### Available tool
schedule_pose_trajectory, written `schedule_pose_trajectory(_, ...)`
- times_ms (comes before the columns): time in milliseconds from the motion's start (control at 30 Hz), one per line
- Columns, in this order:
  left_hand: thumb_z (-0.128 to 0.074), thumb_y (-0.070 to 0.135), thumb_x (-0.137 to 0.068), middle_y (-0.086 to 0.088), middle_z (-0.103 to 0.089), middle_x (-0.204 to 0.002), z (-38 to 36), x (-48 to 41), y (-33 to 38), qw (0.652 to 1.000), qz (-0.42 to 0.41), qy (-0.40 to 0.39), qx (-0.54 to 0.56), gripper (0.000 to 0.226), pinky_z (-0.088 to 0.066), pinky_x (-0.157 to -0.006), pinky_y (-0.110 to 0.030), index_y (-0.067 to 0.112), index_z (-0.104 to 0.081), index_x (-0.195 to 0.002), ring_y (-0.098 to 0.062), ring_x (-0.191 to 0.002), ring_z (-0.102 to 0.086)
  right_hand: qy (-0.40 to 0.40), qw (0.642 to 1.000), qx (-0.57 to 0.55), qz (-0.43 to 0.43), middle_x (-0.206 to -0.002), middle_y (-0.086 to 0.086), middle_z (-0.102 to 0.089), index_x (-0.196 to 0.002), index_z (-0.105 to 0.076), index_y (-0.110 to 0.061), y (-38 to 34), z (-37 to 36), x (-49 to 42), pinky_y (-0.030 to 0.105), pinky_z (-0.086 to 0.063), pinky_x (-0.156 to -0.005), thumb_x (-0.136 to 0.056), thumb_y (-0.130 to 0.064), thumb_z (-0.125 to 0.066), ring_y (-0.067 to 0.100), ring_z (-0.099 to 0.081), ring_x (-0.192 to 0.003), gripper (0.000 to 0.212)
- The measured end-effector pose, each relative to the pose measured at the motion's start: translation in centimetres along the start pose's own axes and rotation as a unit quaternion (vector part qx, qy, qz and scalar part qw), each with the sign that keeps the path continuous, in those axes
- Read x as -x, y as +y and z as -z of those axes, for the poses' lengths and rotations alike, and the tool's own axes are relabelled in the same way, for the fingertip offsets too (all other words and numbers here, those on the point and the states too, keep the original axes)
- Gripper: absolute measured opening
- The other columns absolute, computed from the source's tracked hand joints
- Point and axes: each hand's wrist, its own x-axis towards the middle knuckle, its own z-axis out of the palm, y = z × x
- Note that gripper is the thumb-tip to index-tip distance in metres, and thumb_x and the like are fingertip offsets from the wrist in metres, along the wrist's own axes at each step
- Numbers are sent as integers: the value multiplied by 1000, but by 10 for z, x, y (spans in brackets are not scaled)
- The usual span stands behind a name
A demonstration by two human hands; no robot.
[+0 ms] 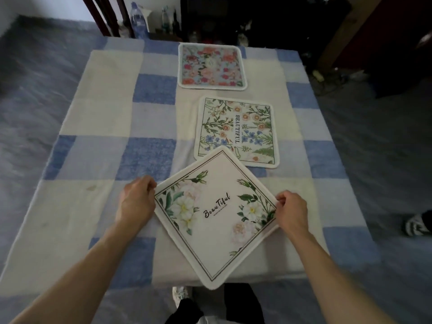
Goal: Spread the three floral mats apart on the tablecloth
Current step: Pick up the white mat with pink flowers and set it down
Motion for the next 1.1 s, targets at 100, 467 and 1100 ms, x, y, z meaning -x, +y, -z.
schedule_pose_trajectory(100,-60,-4,-79,-13,-65,-76,-4,-22,3,999,-45,-24,-6,12,-44,-65,-36,7,-63,-77,-32,-71,-59,5,999,-11,-39,-94,10,-71,-95,-71,-7,9,-1,27,33,-53,-76,-86,3,-63,26,-65,-85,16)
schedule_pose_trajectory(467,-63,4,-81,-20,-67,-95,-32,-27,14,998,-63,-24,-1,22,-48,-78,-43,3,-64,-103,-40,-87,-61,9,999,-24,-48,-93,11,-68,-93,-70,-8,26,1,58,38,-55,-79,-90,-5,-64,25,-65,-85,7)
schedule_pose_trajectory(1100,-58,13,-87,-11,-56,-84,-64,72,38,979,200,-44,8,9,-42,-68,-37,8,-55,-81,-31,-79,-56,-111,983,41,137,-101,13,-61,-106,-64,-6,-11,-13,-16,30,-41,-74,-91,-12,-61,28,-57,-93,16)
